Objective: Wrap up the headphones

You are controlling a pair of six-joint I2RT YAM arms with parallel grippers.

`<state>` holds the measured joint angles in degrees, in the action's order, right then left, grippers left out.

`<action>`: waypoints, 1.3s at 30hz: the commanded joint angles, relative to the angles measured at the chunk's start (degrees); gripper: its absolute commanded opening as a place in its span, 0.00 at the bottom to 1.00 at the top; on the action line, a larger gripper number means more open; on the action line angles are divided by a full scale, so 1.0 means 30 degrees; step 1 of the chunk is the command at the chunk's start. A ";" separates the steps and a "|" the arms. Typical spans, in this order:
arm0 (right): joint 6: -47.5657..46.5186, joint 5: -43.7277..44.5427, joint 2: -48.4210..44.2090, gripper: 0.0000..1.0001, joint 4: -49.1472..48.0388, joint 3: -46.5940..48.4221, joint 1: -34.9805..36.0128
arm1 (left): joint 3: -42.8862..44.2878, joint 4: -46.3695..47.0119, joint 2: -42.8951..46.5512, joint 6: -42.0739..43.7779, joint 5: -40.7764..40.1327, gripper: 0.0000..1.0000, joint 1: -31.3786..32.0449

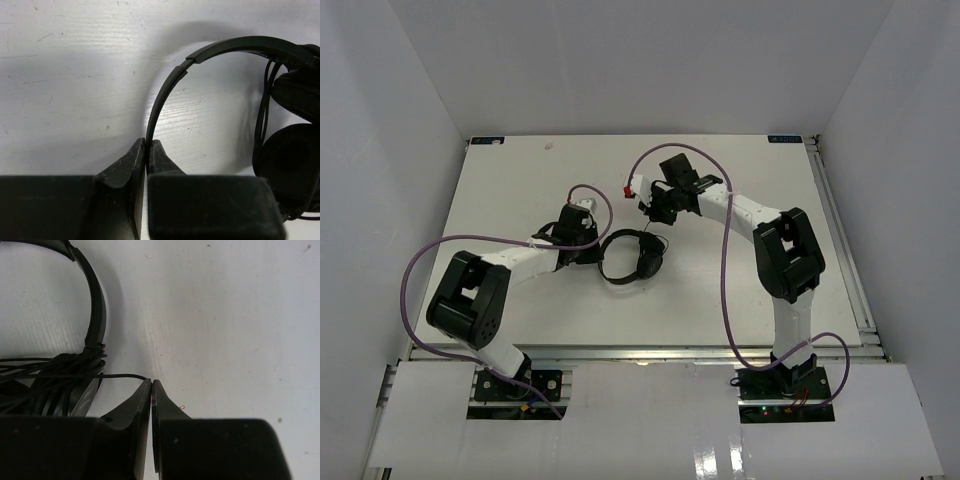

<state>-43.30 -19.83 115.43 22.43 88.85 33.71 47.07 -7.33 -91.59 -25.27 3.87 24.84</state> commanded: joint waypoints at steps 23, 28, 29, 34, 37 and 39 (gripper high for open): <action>0.3351 0.0685 -0.3377 0.50 -0.0477 -0.1508 -0.1665 | 0.2793 -0.3861 0.3568 0.0176 -0.0340 0.76 0.0100; 0.3544 0.0440 -0.7034 0.62 -0.0164 -0.3821 -0.1796 | 0.2152 -0.4907 0.6796 0.1037 -0.0805 0.80 0.0100; 0.3536 0.0096 -0.8066 0.64 -0.0029 -0.4293 -0.1804 | 0.1962 -0.5129 0.7304 0.1089 -0.0840 0.80 0.0100; 0.4129 -0.2199 -1.2864 0.91 0.0909 -0.7075 -0.1872 | 0.0380 -0.6367 1.1134 0.1140 -0.0603 0.81 0.0095; 0.5917 -0.1948 -1.4743 0.90 0.1586 -0.8225 -0.2253 | -0.0714 -0.7005 1.4209 0.0733 0.0538 0.84 0.0065; 0.7031 -0.1161 -1.6244 0.90 0.1451 -0.9434 -0.2988 | -0.1504 -0.7311 1.6056 0.0544 0.1566 0.86 0.0058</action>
<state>-29.64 -23.88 73.11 24.53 65.86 27.68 46.15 -25.10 -53.08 -23.02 3.34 24.93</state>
